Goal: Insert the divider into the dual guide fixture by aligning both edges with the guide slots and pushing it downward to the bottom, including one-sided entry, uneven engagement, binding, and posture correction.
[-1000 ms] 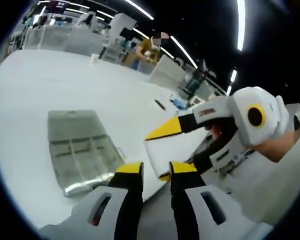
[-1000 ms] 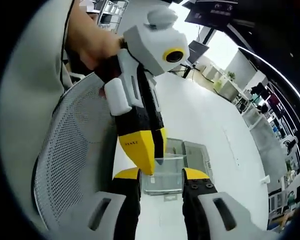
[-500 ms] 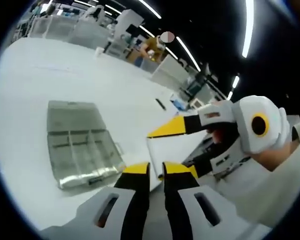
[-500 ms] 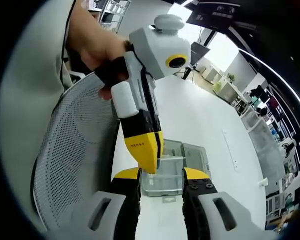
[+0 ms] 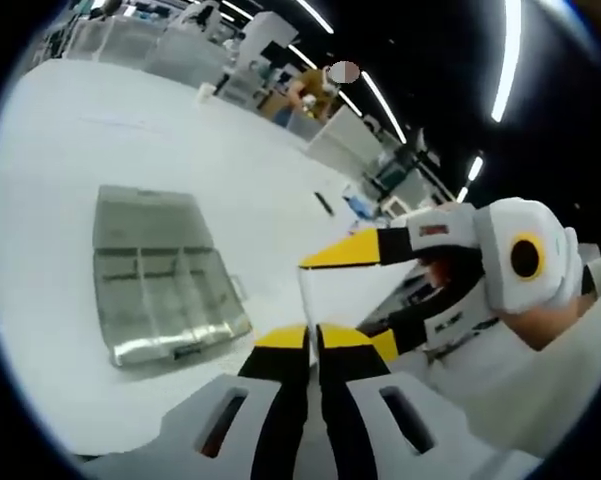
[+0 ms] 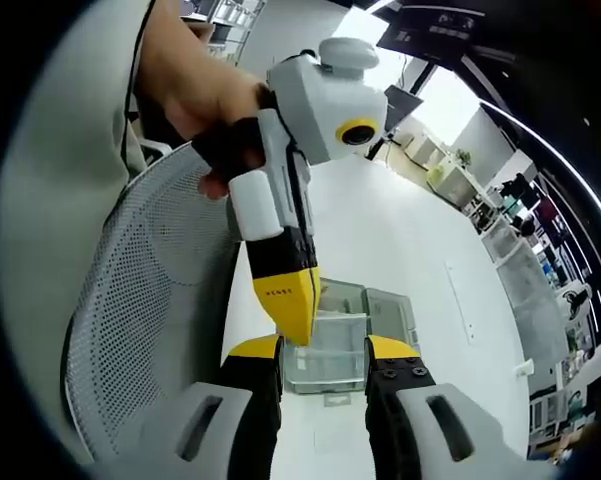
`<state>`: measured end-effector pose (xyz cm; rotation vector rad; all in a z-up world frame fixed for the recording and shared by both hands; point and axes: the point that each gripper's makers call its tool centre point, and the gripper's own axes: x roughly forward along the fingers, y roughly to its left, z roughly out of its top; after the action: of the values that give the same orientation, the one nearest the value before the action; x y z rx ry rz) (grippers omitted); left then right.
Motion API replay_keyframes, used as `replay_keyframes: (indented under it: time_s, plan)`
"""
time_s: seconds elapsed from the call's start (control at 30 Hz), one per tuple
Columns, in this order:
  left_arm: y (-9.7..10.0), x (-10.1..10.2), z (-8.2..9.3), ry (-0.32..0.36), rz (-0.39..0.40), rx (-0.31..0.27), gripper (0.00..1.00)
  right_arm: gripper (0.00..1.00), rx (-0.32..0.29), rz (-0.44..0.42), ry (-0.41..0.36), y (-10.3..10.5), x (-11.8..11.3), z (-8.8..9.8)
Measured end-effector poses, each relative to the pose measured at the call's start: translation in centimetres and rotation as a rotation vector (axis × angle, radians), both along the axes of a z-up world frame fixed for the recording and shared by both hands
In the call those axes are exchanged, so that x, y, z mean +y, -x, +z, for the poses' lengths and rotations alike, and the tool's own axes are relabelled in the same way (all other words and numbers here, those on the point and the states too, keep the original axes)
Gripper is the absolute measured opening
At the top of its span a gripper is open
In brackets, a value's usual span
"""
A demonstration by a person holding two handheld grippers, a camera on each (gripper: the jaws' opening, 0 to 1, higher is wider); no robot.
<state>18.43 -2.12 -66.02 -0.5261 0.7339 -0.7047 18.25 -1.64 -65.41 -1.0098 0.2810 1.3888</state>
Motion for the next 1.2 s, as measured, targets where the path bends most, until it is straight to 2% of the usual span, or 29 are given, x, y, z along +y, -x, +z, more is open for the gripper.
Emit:
replay_keyframes:
  time_s: [0.47, 0.5, 0.53, 0.6, 0.73, 1.2]
  plan:
    - [0.2, 0.1, -0.3, 0.028, 0.02, 0.049, 0.0, 0.29, 0.001, 0.011, 0.029, 0.2, 0.0, -0.3]
    - [0.1, 0.2, -0.4, 0.017, 0.017, 0.033, 0.0, 0.28, -0.013, 0.018, 0.049, 0.0, -0.2, -0.4]
    - [0.2, 0.2, -0.4, 0.025, 0.02, 0.043, 0.0, 0.29, -0.028, 0.022, 0.053, -0.2, -0.3, -0.3]
    - [0.1, 0.2, -0.2, 0.039, 0.026, 0.041, 0.0, 0.33, -0.004, 0.006, 0.031, -0.2, -0.2, -0.3]
    - [0.1, 0.4, -0.3, 0.043, 0.026, 0.037, 0.0, 0.34, 0.0, 0.0, 0.038, -0.3, -0.3, -0.3]
    - [0.3, 0.1, 0.1, 0.046, 0.003, -0.016, 0.0, 0.3, 0.048, -0.001, 0.054, -0.6, -1.1, -0.5]
